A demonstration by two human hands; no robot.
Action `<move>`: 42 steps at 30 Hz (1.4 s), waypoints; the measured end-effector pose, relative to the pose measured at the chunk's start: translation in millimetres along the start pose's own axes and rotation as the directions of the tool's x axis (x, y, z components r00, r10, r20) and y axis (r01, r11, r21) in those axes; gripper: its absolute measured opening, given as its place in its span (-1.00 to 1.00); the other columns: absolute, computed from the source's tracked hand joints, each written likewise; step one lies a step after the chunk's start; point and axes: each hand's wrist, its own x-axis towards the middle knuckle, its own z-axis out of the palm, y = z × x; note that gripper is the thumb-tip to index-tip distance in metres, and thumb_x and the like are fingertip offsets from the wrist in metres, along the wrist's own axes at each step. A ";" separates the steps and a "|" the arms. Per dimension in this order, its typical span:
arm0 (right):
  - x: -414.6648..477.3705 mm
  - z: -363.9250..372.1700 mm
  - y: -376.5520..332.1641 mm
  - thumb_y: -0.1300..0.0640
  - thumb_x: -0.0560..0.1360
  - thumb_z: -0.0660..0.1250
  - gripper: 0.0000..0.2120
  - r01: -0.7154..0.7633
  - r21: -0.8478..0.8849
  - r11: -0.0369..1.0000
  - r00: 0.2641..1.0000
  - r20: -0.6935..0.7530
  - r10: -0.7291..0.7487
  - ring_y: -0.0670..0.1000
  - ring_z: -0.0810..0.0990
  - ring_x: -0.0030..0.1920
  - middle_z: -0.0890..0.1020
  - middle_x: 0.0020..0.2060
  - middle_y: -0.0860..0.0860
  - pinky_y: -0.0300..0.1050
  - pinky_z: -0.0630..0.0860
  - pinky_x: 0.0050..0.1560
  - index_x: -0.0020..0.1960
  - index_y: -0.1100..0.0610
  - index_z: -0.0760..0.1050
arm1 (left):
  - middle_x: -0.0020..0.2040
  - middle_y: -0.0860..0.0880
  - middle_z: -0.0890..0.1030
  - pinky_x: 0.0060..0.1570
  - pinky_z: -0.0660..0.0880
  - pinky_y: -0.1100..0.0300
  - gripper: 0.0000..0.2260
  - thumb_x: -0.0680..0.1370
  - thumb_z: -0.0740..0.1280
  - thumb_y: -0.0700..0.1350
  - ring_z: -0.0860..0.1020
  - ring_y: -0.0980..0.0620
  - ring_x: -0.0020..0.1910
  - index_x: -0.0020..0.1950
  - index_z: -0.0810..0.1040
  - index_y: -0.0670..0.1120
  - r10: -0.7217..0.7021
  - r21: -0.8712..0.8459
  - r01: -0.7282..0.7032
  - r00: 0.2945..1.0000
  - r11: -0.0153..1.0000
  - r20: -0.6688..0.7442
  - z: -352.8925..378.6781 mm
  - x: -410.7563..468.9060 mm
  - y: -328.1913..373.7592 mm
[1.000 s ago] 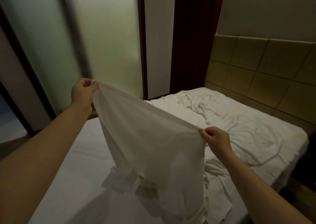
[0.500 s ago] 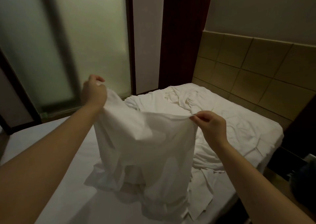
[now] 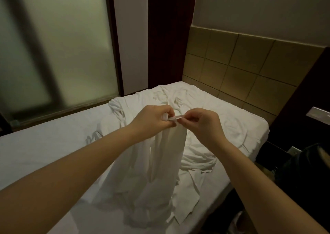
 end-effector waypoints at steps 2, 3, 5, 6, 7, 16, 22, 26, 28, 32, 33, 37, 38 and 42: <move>-2.7 -3.3 9.1 0.20 0.39 0.48 -0.93 0.007 -0.016 1.000 1.000 0.011 -0.007 0.01 0.56 -0.30 0.63 -0.31 0.05 -0.07 0.55 -0.23 -0.17 0.21 0.66 | -0.25 0.14 0.56 -0.09 0.47 0.10 -0.92 0.44 0.44 -0.03 0.50 0.12 -0.20 -0.18 0.56 0.03 -0.004 -0.013 0.004 1.000 1.000 -0.010 3.3 3.5 2.7; -4.4 -2.7 13.0 0.20 0.40 0.47 -0.92 0.027 -0.036 0.999 1.000 0.016 -0.026 0.02 0.57 -0.29 0.64 -0.29 0.05 -0.09 0.55 -0.22 -0.15 0.21 0.67 | -0.25 0.11 0.58 -0.09 0.46 0.09 -0.93 0.44 0.45 -0.05 0.52 0.09 -0.20 -0.19 0.59 0.00 -0.006 -0.015 0.006 0.999 1.000 -0.036 4.5 5.7 3.5; -8.7 3.5 19.1 0.20 0.44 0.43 -0.92 0.055 -0.059 0.997 0.998 0.040 -0.053 0.01 0.57 -0.28 0.64 -0.26 0.04 -0.15 0.53 -0.20 -0.12 0.21 0.67 | -0.23 0.02 0.61 -0.10 0.44 0.10 -0.93 0.44 0.45 -0.10 0.53 0.02 -0.19 -0.16 0.63 -0.07 -0.001 0.003 0.001 0.994 1.000 -0.109 4.6 9.7 7.4; -11.0 9.1 21.3 0.20 0.46 0.40 -0.91 0.051 -0.072 0.996 0.997 0.070 -0.046 0.00 0.55 -0.28 0.62 -0.27 0.04 -0.19 0.48 -0.21 -0.15 0.22 0.66 | -0.22 0.00 0.61 -0.12 0.43 0.14 -0.94 0.44 0.44 -0.12 0.52 0.01 -0.20 -0.15 0.63 -0.10 0.014 0.034 -0.009 0.990 0.999 -0.137 4.1 11.6 10.7; -13.0 16.2 23.4 0.20 0.48 0.37 -0.88 0.035 -0.096 0.995 0.994 0.108 -0.024 0.00 0.51 -0.29 0.58 -0.29 0.03 -0.23 0.40 -0.23 -0.19 0.22 0.64 | -0.22 0.00 0.61 -0.14 0.41 0.18 -0.94 0.45 0.43 -0.13 0.51 0.02 -0.20 -0.14 0.63 -0.11 0.032 0.076 -0.020 0.988 0.997 -0.154 3.1 13.4 14.7; -5.1 56.6 33.4 0.09 0.52 0.21 -0.65 -0.292 -0.202 0.935 0.923 0.197 0.331 0.05 0.42 -0.37 0.46 -0.45 0.03 -0.11 0.29 -0.36 -0.44 0.10 0.36 | -0.30 0.05 0.47 -0.32 0.23 0.44 -0.91 0.48 0.40 -0.12 0.42 0.07 -0.25 -0.13 0.61 -0.14 0.037 0.320 0.016 0.986 0.947 -0.161 -36.1 33.1 31.0; -3.9 79.7 43.8 0.10 0.53 0.18 -0.69 -0.376 -0.145 0.915 0.894 0.203 0.400 0.09 0.53 -0.32 0.58 -0.37 0.09 -0.08 0.44 -0.28 -0.27 0.23 0.57 | -0.22 0.02 0.52 -0.28 0.26 0.28 -0.92 0.47 0.41 -0.11 0.43 0.08 -0.18 -0.12 0.63 -0.12 -0.035 0.287 0.123 0.956 0.950 -0.293 -66.8 38.5 21.9; -9.3 102.3 41.4 0.09 0.54 0.21 -0.70 -0.371 0.050 0.927 0.922 0.137 0.361 0.01 0.49 -0.30 0.58 -0.34 0.00 -0.01 0.50 -0.19 -0.27 0.19 0.59 | -0.15 0.03 0.54 -0.11 0.31 0.29 -0.91 0.47 0.41 -0.10 0.46 0.08 -0.11 -0.11 0.63 -0.11 -0.018 0.246 0.124 0.919 0.961 -0.394 -86.5 43.1 22.9; -11.9 109.5 33.5 0.09 0.54 0.26 -0.79 -0.290 0.149 0.945 0.956 0.085 0.280 -0.10 0.48 -0.22 0.56 -0.22 -0.11 -0.14 0.48 -0.11 -0.14 0.11 0.64 | -0.14 0.03 0.54 -0.10 0.33 0.28 -0.91 0.47 0.40 -0.09 0.47 0.07 -0.09 -0.11 0.64 -0.10 -0.005 0.253 0.115 0.917 0.961 -0.400 -96.0 44.7 21.3; -9.0 113.8 23.0 0.11 0.54 0.29 -0.83 -0.153 0.156 0.976 0.988 0.026 0.151 -0.13 0.53 -0.17 0.58 -0.12 -0.10 -0.16 0.56 -0.05 0.11 0.03 0.57 | -0.15 0.01 0.54 -0.11 0.36 0.24 -0.96 0.47 0.40 -0.08 0.47 0.03 -0.10 -0.16 0.60 -0.03 -0.001 0.289 0.118 0.927 0.950 -0.376 -112.0 44.1 6.3; -7.1 113.8 20.1 0.13 0.54 0.30 -0.81 -0.075 0.112 0.991 0.997 0.024 0.072 -0.11 0.54 -0.18 0.60 -0.13 -0.08 -0.15 0.57 -0.07 0.14 0.03 0.56 | -0.15 0.01 0.54 -0.13 0.34 0.24 -0.96 0.47 0.39 -0.08 0.47 0.03 -0.11 -0.17 0.57 0.00 -0.008 0.295 0.123 0.932 0.947 -0.363 -115.3 43.3 2.1; 7.3 119.0 7.4 0.13 0.52 0.31 -0.74 0.208 -0.091 0.974 0.978 0.007 -0.208 0.08 0.60 -0.21 0.66 -0.10 0.05 -0.02 0.59 -0.17 0.21 0.06 0.55 | -0.14 0.02 0.51 -0.20 0.27 0.30 -0.98 0.49 0.38 -0.10 0.44 0.03 -0.11 -0.14 0.57 -0.01 -0.015 0.334 0.121 0.953 0.935 -0.303 -126.1 41.0 -9.2; 11.4 120.8 5.0 0.12 0.53 0.29 -0.72 0.232 -0.133 0.964 0.972 -0.001 -0.234 0.10 0.60 -0.22 0.66 -0.12 0.07 -0.01 0.60 -0.18 0.23 0.05 0.54 | -0.13 0.01 0.50 -0.18 0.27 0.29 -0.98 0.49 0.38 -0.11 0.43 0.04 -0.11 -0.12 0.58 -0.03 -0.012 0.349 0.114 0.959 0.930 -0.282 -128.9 40.7 -10.4; 22.7 128.6 -3.5 0.05 0.54 0.29 -0.68 0.284 -0.253 0.925 0.956 0.000 -0.294 0.09 0.57 -0.18 0.63 -0.07 0.08 -0.02 0.60 -0.17 0.29 0.01 0.49 | -0.12 0.00 0.52 -0.10 0.30 0.22 -0.92 0.49 0.38 -0.13 0.44 0.03 -0.09 -0.06 0.61 -0.10 0.005 0.444 0.070 0.986 0.893 -0.165 -143.2 37.7 -19.5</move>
